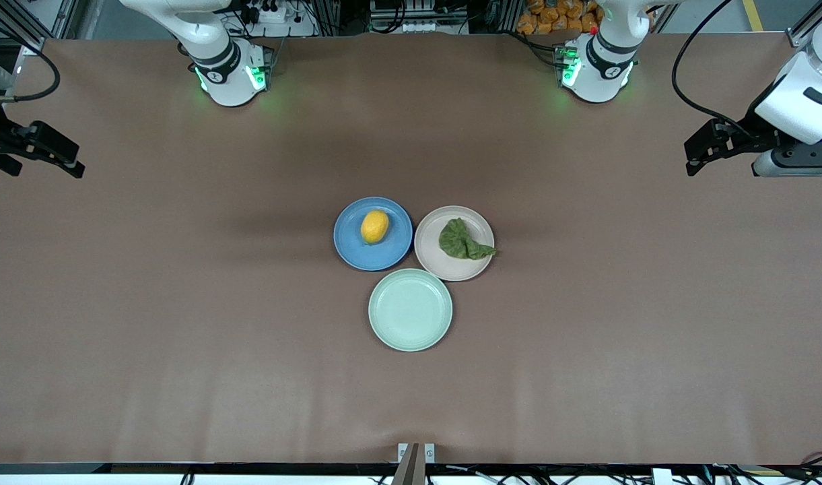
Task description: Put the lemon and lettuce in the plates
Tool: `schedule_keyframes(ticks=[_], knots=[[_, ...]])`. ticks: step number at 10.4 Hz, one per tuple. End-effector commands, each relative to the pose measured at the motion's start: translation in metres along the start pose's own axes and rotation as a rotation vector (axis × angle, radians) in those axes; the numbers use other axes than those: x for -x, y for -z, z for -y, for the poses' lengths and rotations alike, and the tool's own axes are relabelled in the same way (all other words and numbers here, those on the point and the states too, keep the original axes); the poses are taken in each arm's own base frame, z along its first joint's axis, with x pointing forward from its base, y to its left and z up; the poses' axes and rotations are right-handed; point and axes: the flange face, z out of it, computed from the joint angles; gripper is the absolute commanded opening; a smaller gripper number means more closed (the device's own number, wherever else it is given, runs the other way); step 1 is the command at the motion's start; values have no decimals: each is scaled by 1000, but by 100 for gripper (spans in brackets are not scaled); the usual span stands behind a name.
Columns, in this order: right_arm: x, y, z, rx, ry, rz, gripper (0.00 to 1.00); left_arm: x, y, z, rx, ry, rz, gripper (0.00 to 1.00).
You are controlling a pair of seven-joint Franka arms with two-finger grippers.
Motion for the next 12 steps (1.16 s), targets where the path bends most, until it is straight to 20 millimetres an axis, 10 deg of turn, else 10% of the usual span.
schedule_keyframes(ticks=[1, 12], knots=[[4, 2, -2, 4, 10, 49, 100, 1, 6, 1, 5, -21, -15, 100], [8, 8, -3, 1, 14, 47, 100, 3, 7, -6, 40, -30, -11, 100]])
